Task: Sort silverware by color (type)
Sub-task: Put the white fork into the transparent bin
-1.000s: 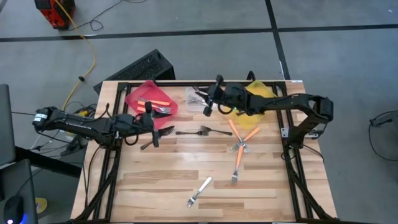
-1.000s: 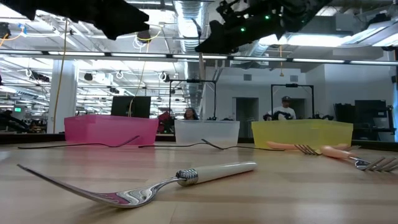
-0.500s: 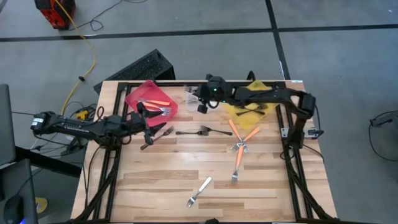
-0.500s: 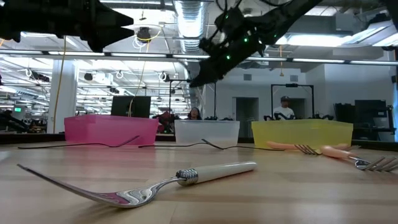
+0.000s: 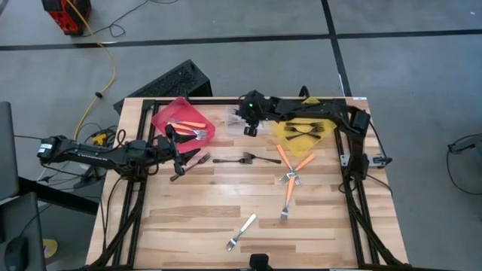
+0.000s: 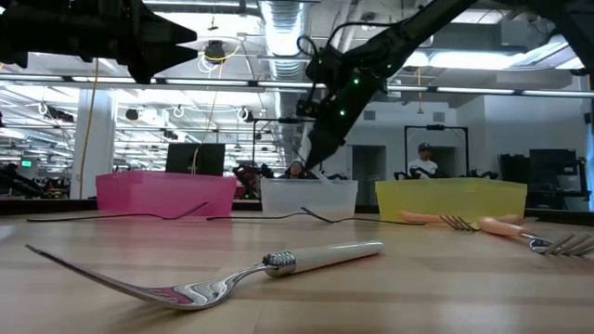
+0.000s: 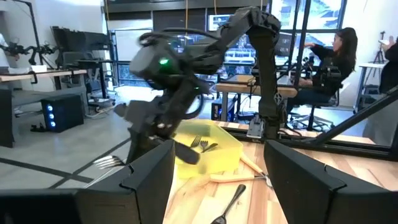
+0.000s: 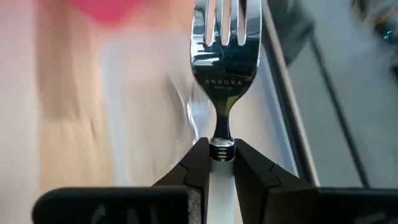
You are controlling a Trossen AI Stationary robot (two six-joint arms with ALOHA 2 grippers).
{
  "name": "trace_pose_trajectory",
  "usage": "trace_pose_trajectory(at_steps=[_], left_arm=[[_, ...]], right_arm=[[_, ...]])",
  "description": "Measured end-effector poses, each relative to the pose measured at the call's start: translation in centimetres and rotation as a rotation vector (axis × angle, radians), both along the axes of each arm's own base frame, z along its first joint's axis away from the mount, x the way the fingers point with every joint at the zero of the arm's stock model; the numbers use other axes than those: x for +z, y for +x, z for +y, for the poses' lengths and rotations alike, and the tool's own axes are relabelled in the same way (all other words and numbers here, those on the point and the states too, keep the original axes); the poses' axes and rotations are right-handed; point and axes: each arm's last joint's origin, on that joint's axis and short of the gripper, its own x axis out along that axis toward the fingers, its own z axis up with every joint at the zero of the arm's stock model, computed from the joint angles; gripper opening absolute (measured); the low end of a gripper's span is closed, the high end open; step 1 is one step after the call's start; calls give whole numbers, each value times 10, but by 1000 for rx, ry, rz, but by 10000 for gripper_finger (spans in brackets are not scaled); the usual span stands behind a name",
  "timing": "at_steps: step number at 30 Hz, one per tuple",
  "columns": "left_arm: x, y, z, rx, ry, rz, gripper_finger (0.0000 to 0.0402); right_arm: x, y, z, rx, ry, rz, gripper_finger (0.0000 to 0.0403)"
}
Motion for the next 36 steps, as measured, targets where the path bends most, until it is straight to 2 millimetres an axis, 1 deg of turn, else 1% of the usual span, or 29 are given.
trace_pose_trajectory(at_steps=[2, 6, 16, 23, 26, 30, 36], left_arm=[[0, 0, 0, 0, -4, -1, 233], [0, 0, 0, 0, -6, -4, 233], [0, 0, 0, -2, -10, -6, 233], [0, 0, 0, -2, -10, -5, 233], [0, 0, 0, -1, -10, -6, 233], [0, 0, 0, -1, -9, -5, 233], [0, 0, 0, 0, -6, -4, 233]], right_arm=[[0, 2, -6, -12, 12, 26, 72], [-1, 6, -9, -5, 38, 63, 72], [-3, -1, -18, 1, 98, 80, 72], [-27, 5, -19, 5, 125, 127, 72], [-31, 3, -19, 0, 141, 151, 72], [-30, 3, -21, -3, 132, 135, 72], [-30, -2, -28, -20, 154, 142, 73]])
